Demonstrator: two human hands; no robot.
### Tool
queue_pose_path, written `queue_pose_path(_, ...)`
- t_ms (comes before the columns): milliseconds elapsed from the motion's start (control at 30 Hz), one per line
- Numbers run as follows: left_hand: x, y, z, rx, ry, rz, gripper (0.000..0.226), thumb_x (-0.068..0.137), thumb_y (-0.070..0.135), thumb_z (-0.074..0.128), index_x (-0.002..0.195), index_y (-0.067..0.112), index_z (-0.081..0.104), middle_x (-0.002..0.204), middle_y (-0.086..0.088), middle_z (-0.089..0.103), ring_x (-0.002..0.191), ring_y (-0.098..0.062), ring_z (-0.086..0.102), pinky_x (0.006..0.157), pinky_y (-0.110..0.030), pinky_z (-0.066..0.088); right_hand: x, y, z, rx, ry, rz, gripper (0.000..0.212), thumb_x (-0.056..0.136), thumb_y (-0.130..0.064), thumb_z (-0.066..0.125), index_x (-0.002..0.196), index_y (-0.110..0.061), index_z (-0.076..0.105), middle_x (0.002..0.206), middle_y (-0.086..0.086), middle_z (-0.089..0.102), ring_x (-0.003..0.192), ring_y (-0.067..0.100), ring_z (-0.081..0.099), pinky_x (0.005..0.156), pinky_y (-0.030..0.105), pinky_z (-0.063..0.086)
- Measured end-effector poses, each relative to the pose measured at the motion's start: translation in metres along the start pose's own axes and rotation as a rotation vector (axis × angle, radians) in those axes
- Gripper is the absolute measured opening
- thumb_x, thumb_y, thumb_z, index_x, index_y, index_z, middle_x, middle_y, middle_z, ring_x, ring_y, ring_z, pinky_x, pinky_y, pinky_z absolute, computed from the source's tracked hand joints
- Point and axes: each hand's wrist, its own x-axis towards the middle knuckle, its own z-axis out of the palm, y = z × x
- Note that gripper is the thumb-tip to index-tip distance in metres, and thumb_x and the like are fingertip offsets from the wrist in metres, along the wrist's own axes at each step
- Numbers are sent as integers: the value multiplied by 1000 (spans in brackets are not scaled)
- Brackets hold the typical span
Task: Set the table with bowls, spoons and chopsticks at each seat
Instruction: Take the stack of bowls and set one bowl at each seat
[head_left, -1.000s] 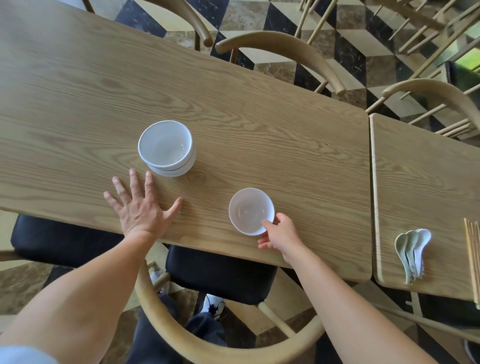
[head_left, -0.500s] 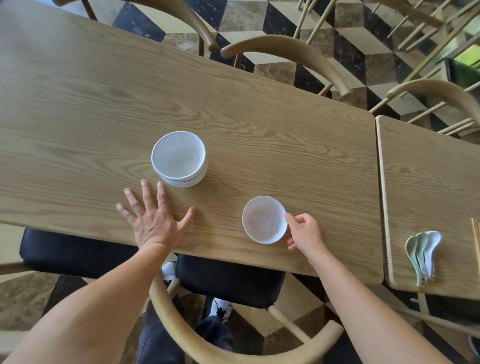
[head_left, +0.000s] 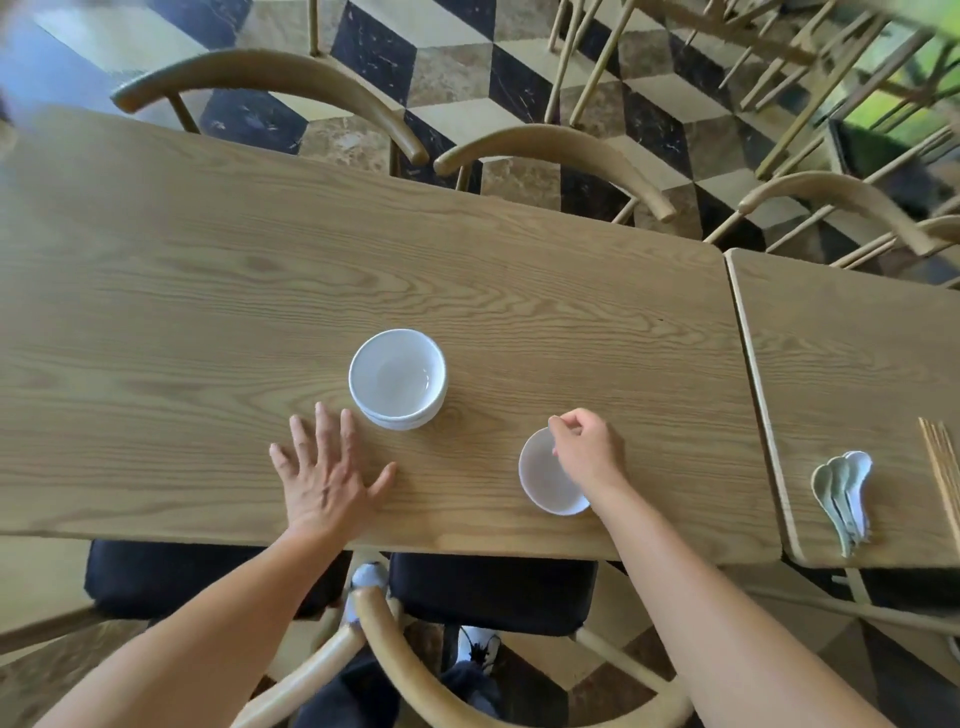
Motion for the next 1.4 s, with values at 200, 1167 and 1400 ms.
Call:
queue_pose_path(200,28,-8,-14,31,-68,53,107,80,84,31,159,21,-3,166,-11,-14,146,-52,-19,113,-73,-1,-11,-65,55,66,-264,-77,34,88,-49,57,96,-16,59,77,-1,58,55,16,45,45,24,32)
queue_pose_path(1167,124,-44,-51,27,-22,86,106,73,92,18,159,33,-2,166,-9,-16,146,-49,-23,111,-74,-9,6,-116,63,-139,-121,-395,8,95,-11,45,89,-10,39,78,4,50,74,27,44,62,34,28)
queue_pose_path(1400,145,-18,-62,-14,-65,22,106,74,85,22,157,30,-12,164,-10,-25,143,-51,-29,108,-76,-11,11,-113,60,-265,-255,-422,7,96,-17,42,92,-13,41,85,11,58,74,29,48,62,33,35)
